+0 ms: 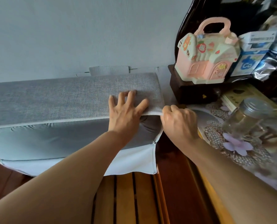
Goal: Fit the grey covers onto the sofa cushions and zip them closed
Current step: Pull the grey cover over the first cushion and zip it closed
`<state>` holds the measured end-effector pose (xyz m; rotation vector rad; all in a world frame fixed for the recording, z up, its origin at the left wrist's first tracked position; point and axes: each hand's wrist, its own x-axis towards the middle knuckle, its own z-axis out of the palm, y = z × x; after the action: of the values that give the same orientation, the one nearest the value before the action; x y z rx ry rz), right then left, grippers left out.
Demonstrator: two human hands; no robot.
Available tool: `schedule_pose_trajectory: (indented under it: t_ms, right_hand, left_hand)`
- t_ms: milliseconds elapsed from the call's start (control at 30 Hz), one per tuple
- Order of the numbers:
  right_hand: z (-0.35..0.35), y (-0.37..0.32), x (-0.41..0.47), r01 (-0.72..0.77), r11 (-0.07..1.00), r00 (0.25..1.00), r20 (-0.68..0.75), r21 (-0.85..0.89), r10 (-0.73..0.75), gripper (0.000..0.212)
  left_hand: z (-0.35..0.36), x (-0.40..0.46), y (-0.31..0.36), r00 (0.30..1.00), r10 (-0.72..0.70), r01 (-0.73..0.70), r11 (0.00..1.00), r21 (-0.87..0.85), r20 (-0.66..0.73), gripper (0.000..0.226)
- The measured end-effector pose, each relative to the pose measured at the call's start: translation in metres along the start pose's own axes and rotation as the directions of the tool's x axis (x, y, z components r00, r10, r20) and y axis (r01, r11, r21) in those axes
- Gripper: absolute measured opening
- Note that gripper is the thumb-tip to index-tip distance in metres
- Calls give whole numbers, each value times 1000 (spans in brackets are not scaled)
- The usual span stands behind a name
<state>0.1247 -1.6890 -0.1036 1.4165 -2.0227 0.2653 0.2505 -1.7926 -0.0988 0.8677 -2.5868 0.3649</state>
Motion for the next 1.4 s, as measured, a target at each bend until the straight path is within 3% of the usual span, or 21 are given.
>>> schedule_pose_trajectory:
  t_ms: [167, 267, 433, 633, 733, 1000, 1200, 1267, 1400]
  right_hand:
    - [4, -5, 6, -88, 996, 995, 38, -13, 89, 26]
    - [5, -10, 4, -184, 983, 982, 39, 13, 184, 21]
    - [5, -23, -9, -291, 953, 956, 50, 81, 288, 20]
    - [14, -40, -40, -384, 897, 909, 258, 217, 327, 34]
    - [36, -47, -57, -459, 846, 853, 401, 270, 334, 31]
    - [113, -63, -86, -650, 646, 743, 510, 399, 433, 34]
    - [153, -67, -96, -829, 302, 554, 618, 471, 558, 31]
    - [163, -65, -102, -868, 197, 488, 707, 456, 512, 34]
    - [176, -71, -121, -904, 98, 423, 841, 415, 337, 37]
  left_hand:
    - [2, -3, -4, 999, 34, -34, 999, 14, -1, 73]
    - [1, -17, -4, 996, 83, -84, 996, -27, -26, 57]
    - [3, -44, -6, 983, 175, -180, 980, -88, -63, 66]
    - [26, -76, -5, 946, 312, -317, 947, -49, -85, 61]
    - [48, -92, -7, 938, 342, -343, 939, -16, -50, 57]
    - [99, -101, -14, 929, 370, -369, 929, 42, -25, 57]
    - [125, -105, -12, 916, 399, -398, 917, 42, -35, 58]
    - [133, -107, -10, 918, 395, -394, 919, 26, -45, 60]
    - [141, -111, -6, 928, 371, -370, 929, 28, -40, 56]
